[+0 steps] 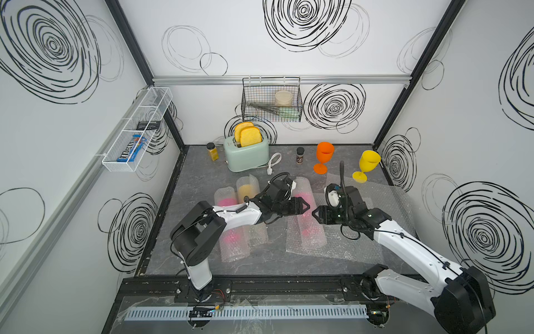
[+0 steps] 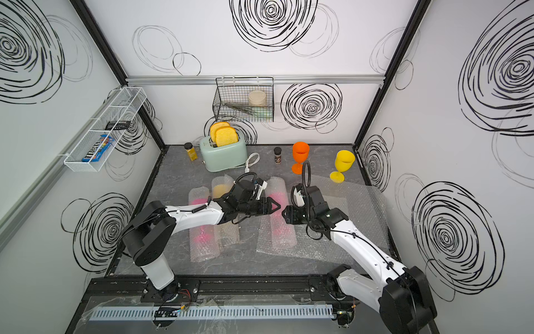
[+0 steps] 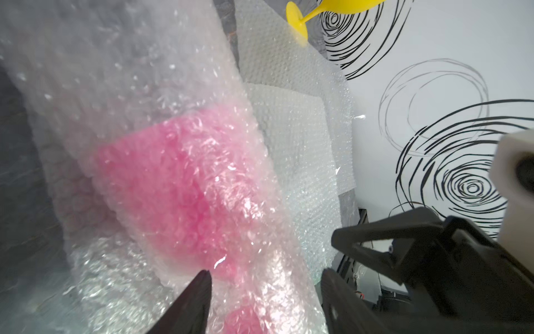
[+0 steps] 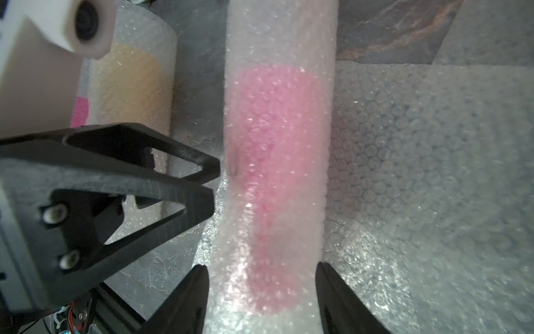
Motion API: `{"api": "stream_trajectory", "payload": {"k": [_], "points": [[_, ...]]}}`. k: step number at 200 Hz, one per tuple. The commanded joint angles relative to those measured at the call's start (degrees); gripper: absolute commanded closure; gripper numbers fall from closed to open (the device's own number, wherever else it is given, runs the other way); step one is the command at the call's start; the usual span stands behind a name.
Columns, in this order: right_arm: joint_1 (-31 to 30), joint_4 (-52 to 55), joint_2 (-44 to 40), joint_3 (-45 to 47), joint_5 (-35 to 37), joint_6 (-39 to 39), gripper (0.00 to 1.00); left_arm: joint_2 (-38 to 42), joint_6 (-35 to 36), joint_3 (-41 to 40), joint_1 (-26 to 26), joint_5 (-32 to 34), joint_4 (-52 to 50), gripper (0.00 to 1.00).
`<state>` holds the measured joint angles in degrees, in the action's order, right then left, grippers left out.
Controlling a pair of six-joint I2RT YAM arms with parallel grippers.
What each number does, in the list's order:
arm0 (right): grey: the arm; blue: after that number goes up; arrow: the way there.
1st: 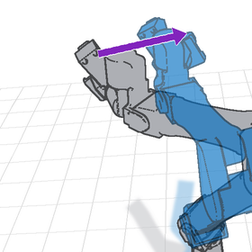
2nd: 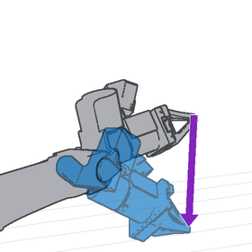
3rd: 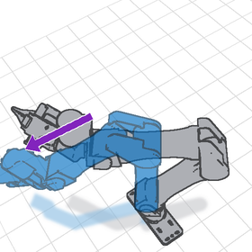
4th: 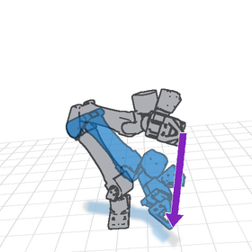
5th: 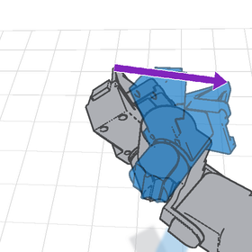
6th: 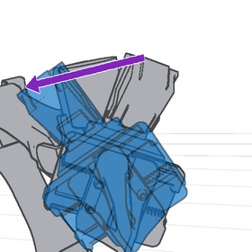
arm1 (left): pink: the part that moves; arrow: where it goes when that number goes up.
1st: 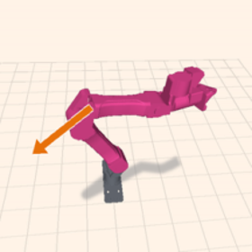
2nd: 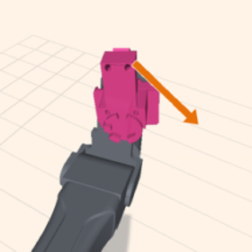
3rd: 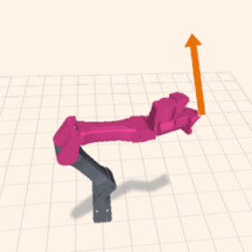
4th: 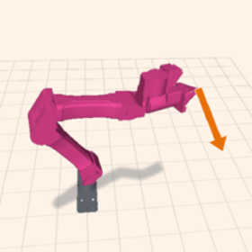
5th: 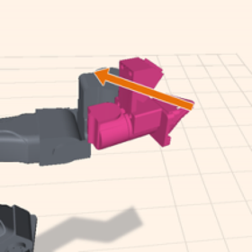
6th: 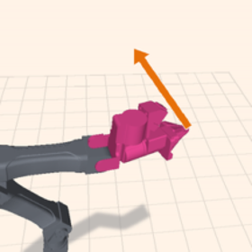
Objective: Unpack wine glasses from bubble wrap
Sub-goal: Move the bubble wrap onto the bubble wrap.
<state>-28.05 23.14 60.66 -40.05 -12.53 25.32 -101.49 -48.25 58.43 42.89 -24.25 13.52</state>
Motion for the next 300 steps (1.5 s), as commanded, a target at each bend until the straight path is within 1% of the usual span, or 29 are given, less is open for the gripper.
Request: {"api": "stream_trajectory", "payload": {"k": [1,34,63,80,98,123,155,200,226,249,278,300], "points": [[-0.5,1.5,-0.6,-1.0,0.3,-1.1,0.37,-2.2,-1.4,2.9,0.5,-0.6,2.4,0.35],[-0.6,1.2,0.3,-0.8,1.3,-1.8,0.37,-1.9,-1.7,3.0,-0.2,-1.2,2.9,0.35],[-0.8,-1.8,3.4,0.1,0.3,-2.3,0.37,0.3,-2.9,-1.1,-2.5,-1.8,6.2,0.35],[-0.6,-0.8,6.3,-0.3,2.2,-0.8,0.37,2.1,-3.5,-3.2,-3.9,-2.2,7.3,0.35],[0.5,0.1,8.0,-0.4,2.8,-0.6,0.38,4.9,-2.8,-4.9,-4.7,-2.1,6.8,0.35],[3.2,-0.6,8.1,1.2,1.4,-0.6,0.38,7.1,-1.1,-6.2,-5.4,-1.8,4.5,0.35],[5.3,0.3,7.2,1.5,1.4,-0.6,0.38,6.2,1.5,-6.6,-4.4,-0.2,1.3,0.35],[5.3,2.8,5.4,-0.2,2.4,-1.9,0.38,1.6,2.4,-4.5,-0.9,0.3,1.9,0.35],[3.3,3.6,3.3,-2.1,2.7,-3.1,0.38,-1.3,2.9,-3.0,0.3,0.7,2.1,0.35],[-1.0,3.8,3.0,-3.5,5.8,-3.8,0.38,-3.4,2.8,-2.0,0.7,0.4,2.5,0.35],[-7.3,6.4,6.6,-6.3,11.4,-4.3,0.37,-4.3,3.8,0.1,1.3,1.1,1.3,0.35],[-9.8,8.3,10.2,-7.7,14.4,-3.8,0.38,-4.8,3.8,0.8,1.4,1.2,1.3,0.35]]}}
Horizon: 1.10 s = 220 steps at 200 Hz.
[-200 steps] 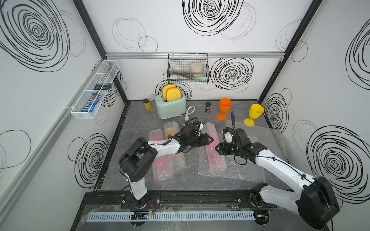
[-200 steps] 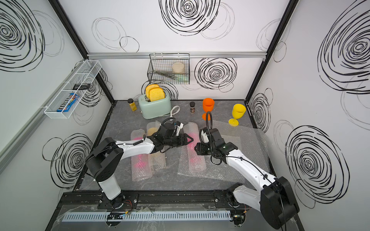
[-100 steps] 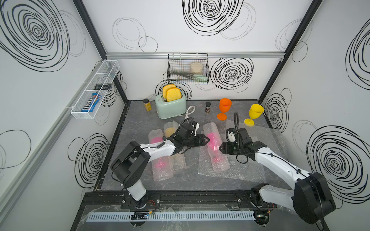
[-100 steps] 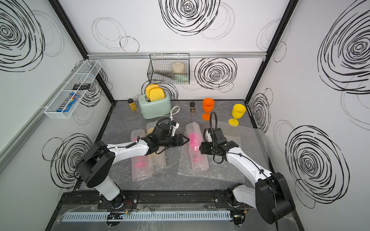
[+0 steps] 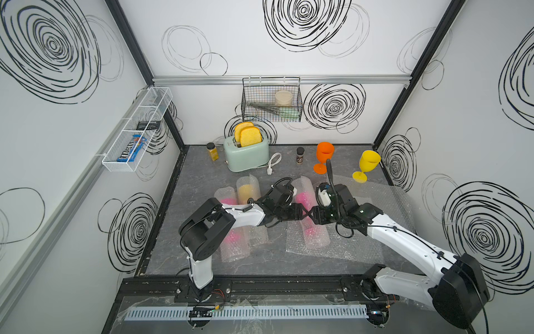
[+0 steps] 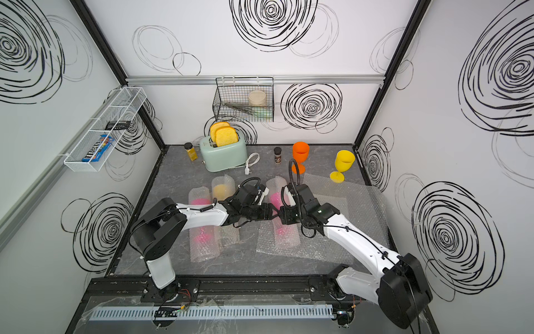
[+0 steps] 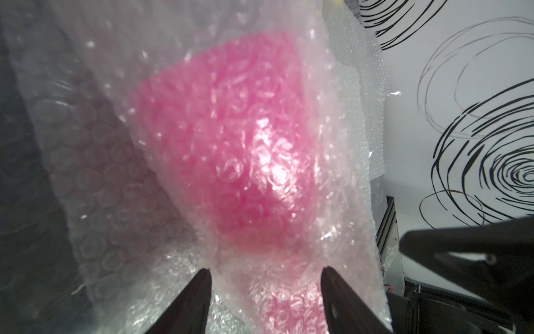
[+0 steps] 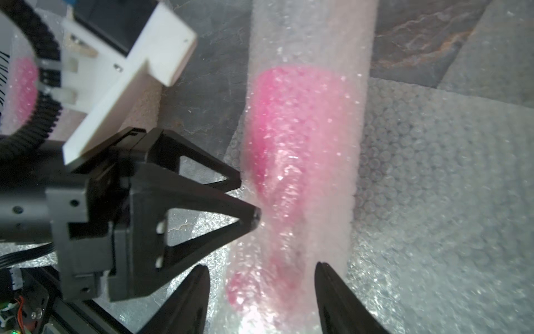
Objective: Unpack wine glasses from bubble wrap
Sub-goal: Move the bubble wrap onto the bubble wrap.
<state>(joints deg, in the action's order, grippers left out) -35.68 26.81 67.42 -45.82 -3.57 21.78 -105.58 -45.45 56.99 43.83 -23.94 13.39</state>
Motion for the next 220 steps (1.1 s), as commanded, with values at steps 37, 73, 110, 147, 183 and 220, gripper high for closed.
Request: {"api": "stream_trajectory", "payload": {"k": [37,73,110,147,183,220], "points": [[-4.9,6.8,7.2,-2.7,8.7,0.1,0.39,-0.3,0.5,2.3,0.2,0.4,3.6,0.35],[-4.9,8.4,7.7,-2.4,12.6,1.2,0.39,-0.5,0.5,2.5,-0.2,0.0,3.8,0.35],[-4.6,9.4,7.2,-3.4,15.5,1.6,0.39,0.3,1.1,1.2,-0.3,0.8,3.0,0.35],[-1.6,9.4,7.8,-2.9,13.8,2.2,0.40,0.6,0.6,-0.2,-0.2,0.2,4.0,0.35],[2.2,7.8,4.9,-2.0,8.7,1.3,0.40,-0.1,0.6,-0.6,0.7,0.0,4.3,0.35],[6.3,5.2,1.4,-0.6,1.0,1.1,0.40,-1.2,-0.2,-0.4,1.9,-0.4,5.2,0.35]]}}
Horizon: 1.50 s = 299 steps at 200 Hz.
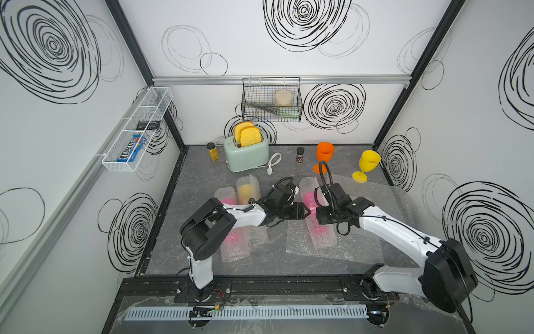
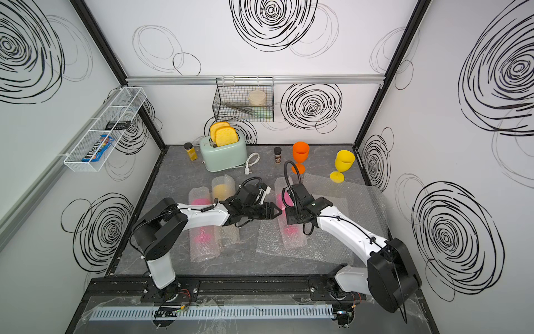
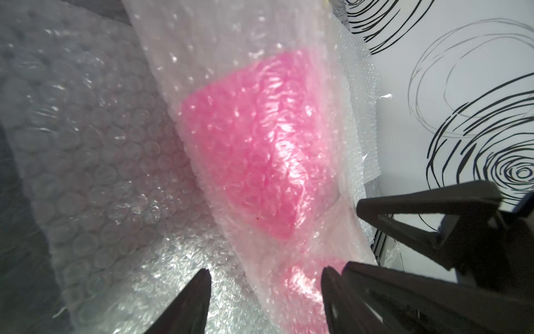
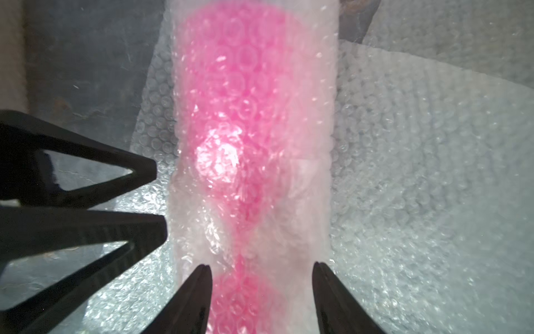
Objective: Unpack wine glasses from bubble wrap
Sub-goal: Move the bubble wrap onto the bubble wrap, then unwrap the bubble wrap.
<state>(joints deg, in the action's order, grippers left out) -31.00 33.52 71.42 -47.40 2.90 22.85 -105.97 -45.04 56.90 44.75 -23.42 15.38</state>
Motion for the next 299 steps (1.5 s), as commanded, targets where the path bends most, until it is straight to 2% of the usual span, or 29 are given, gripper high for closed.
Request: {"api": "stream_trajectory", "payload": {"k": [1,33,66,156,180,238,263,299], "points": [[1.7,-1.6,-2.7,1.0,-5.4,0.0,0.40,-0.8,-0.6,-0.3,1.1,-0.9,3.2,0.35],[1.8,-2.1,-2.7,2.4,-3.6,-1.6,0.40,-1.2,-0.5,0.9,2.0,-1.0,2.7,0.35],[0.2,-1.7,-1.1,1.0,-5.0,-2.0,0.41,-2.8,-0.5,2.2,2.3,-0.8,2.4,0.35],[-2.8,0.8,4.0,-1.9,4.9,-2.1,0.42,-2.7,0.4,2.9,2.0,-0.2,1.2,0.35],[-2.8,2.0,4.8,-3.1,7.0,-2.7,0.48,-2.9,1.0,3.0,2.0,0.2,0.6,0.35],[-2.6,1.5,6.1,-4.0,8.5,-3.5,0.55,-3.7,0.9,2.3,2.4,0.4,0.9,0.35],[-2.6,1.7,7.3,-4.3,8.9,-3.6,0.68,-3.6,1.2,2.6,2.4,0.7,0.3,0.35],[-2.7,1.2,6.3,-4.8,8.5,-4.0,0.73,-3.5,0.9,2.6,2.4,0.8,0.4,0.35]]}}
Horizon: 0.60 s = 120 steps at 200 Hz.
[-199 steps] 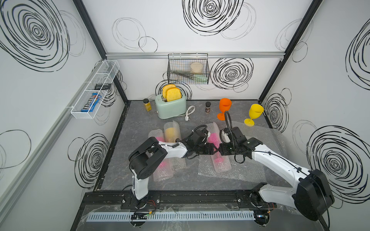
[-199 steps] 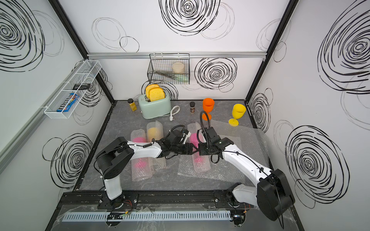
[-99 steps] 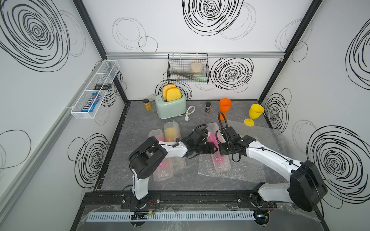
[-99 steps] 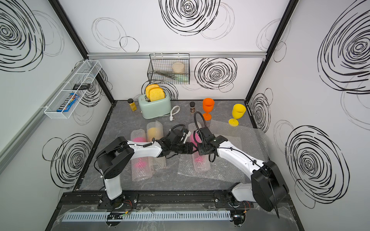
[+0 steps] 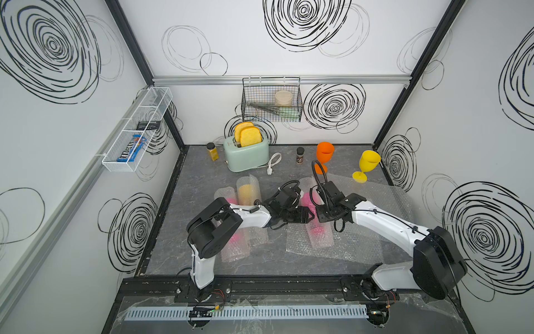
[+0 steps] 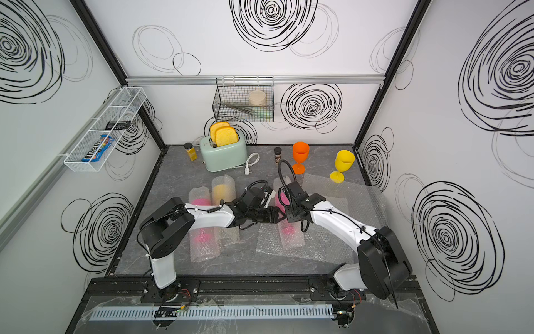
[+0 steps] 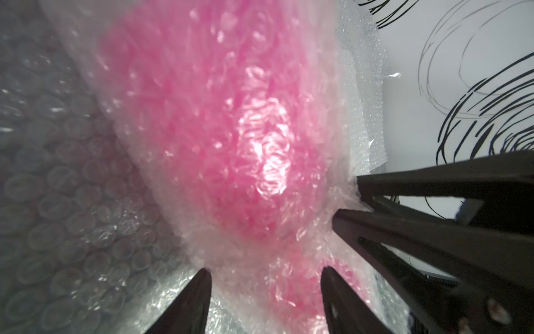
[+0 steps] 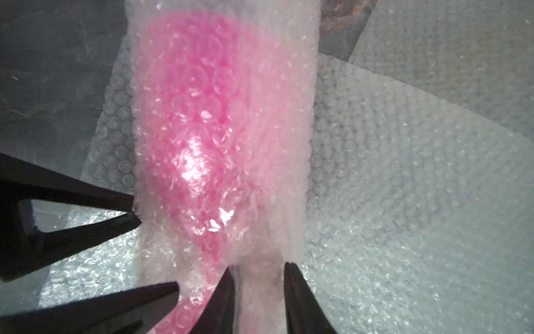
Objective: Unpack wine glasses from bubble wrap
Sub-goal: Unwrap the bubble wrap.
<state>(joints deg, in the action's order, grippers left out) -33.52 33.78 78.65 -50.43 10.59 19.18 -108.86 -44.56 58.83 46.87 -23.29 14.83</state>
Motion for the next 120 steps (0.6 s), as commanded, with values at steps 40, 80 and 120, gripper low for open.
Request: {"api": "stream_trajectory", "payload": {"k": [40,80,120], "points": [[-0.1,0.4,-1.8,-1.6,-3.0,-0.2,0.90,-0.4,-0.3,0.9,0.4,1.0,1.3,0.35],[0.5,-1.3,-3.3,-0.8,-8.6,0.8,0.93,-0.2,-2.0,1.1,0.4,1.2,2.6,0.33],[2.5,-5.3,-5.7,1.9,-17.5,2.5,0.93,0.1,-2.8,0.9,0.3,3.0,2.6,0.33]]}}
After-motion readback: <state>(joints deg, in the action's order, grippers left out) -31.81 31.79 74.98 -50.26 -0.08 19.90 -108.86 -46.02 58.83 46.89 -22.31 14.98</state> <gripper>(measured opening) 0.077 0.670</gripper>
